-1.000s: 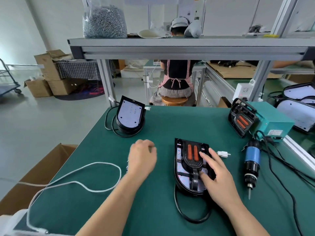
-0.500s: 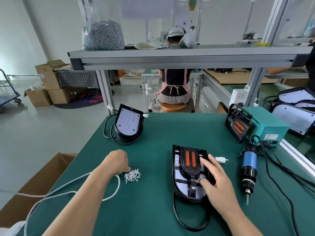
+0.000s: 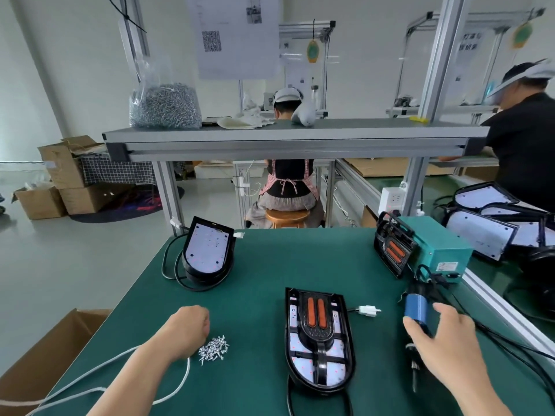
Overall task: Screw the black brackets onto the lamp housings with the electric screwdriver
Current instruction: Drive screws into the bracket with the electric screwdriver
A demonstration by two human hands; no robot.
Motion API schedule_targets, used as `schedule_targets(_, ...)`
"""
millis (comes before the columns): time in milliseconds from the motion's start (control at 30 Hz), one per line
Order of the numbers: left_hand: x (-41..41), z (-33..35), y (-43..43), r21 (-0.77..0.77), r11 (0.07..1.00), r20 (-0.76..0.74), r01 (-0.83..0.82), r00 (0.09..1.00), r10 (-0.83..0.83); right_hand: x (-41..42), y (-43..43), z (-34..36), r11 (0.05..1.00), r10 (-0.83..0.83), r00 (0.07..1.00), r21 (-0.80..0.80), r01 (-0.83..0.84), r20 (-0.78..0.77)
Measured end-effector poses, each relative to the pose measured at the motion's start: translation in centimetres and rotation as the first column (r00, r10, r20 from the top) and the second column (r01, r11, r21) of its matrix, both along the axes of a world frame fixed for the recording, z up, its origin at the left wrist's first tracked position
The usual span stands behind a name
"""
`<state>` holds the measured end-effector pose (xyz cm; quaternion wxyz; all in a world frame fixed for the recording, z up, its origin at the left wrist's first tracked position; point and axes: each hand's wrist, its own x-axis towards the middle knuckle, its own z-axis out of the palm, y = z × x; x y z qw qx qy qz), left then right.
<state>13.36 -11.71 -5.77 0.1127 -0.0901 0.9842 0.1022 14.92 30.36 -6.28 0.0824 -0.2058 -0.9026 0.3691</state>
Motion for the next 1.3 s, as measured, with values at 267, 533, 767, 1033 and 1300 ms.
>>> schedule_targets(267,0.2,1.0,1.9,0.181,0.984,-0.338,0.002,0.939,0.06,-2.4,-0.1,-1.0,0.995,-0.015,0.991,0.103,0.001,0.131)
schedule_targets(533,1.7,1.4,9.6,0.7,0.691,-0.402,0.179,0.899,0.174,-3.2,0.3,-0.2,0.978,-0.089,0.981,-0.174,0.119,0.17)
schedule_targets(767,2.1,-0.4,10.8,0.828,0.536,-0.345,0.166,0.903,0.254,-2.1,1.8,0.1,0.749,-0.042,0.992,-0.654,0.109,0.117)
schedule_targets(1033,2.0,-0.9,11.8,0.883,0.428,-0.331,0.192,0.901,0.279,-1.0,-1.5,0.5,0.251,-0.129,0.984,-0.964,-0.091,-0.127)
schedule_targets(1300,2.1,-0.6,12.8,0.888,0.407,-0.331,0.212,0.91,0.249,-1.1,-5.4,2.9,-0.202,-0.097,0.963,-0.943,-0.266,-0.251)
